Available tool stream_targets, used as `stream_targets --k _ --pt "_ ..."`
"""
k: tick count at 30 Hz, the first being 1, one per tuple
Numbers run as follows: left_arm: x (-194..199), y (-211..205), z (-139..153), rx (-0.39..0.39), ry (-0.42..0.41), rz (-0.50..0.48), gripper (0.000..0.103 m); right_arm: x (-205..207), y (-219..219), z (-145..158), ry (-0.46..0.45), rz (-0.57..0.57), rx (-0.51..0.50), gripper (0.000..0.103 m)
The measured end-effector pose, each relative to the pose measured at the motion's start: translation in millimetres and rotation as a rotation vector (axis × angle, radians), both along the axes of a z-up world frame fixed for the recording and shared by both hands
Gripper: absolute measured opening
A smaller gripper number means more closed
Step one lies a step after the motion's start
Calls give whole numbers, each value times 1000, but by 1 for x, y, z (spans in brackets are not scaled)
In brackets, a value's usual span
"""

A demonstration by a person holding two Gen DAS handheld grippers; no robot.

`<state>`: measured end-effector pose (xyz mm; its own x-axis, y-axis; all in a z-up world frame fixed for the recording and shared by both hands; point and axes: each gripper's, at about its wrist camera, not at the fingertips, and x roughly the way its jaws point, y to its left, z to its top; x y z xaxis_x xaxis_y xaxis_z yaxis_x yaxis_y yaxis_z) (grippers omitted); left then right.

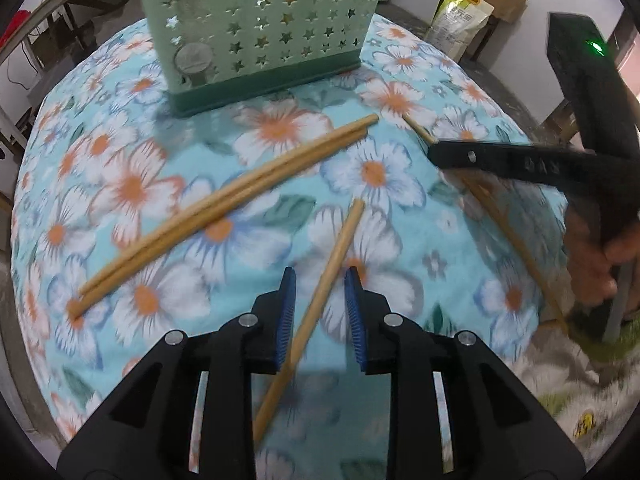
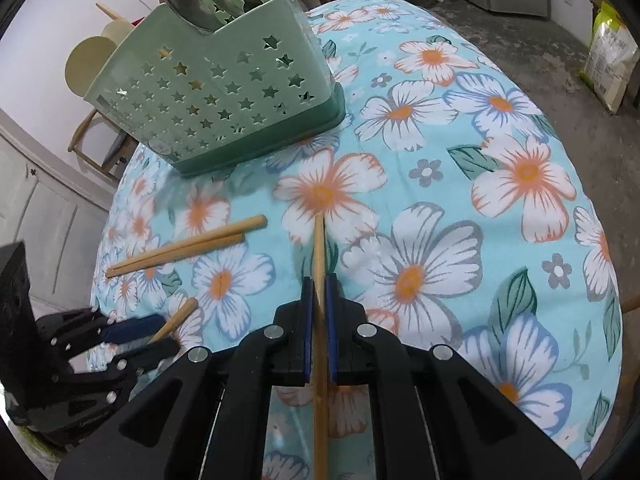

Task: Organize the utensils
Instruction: 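Lift the left tool's chopstick toward the caddy while the right tool holds its chopstick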

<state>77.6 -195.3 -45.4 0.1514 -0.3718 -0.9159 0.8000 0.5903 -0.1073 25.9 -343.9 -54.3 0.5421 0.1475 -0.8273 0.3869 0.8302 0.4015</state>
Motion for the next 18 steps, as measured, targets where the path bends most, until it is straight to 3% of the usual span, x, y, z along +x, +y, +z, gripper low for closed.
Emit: stream_targets --k 2,9,18 --pt "6 -8 0 -6 1 -2 23 1 -1 0 1 0 -4 7" --pt "24 -14 0 -44 31 35 5 4 12 2 -10 10 -9 7" --pt "29 -9 -5 -36 59 58 5 20 17 2 16 55 -46 8"
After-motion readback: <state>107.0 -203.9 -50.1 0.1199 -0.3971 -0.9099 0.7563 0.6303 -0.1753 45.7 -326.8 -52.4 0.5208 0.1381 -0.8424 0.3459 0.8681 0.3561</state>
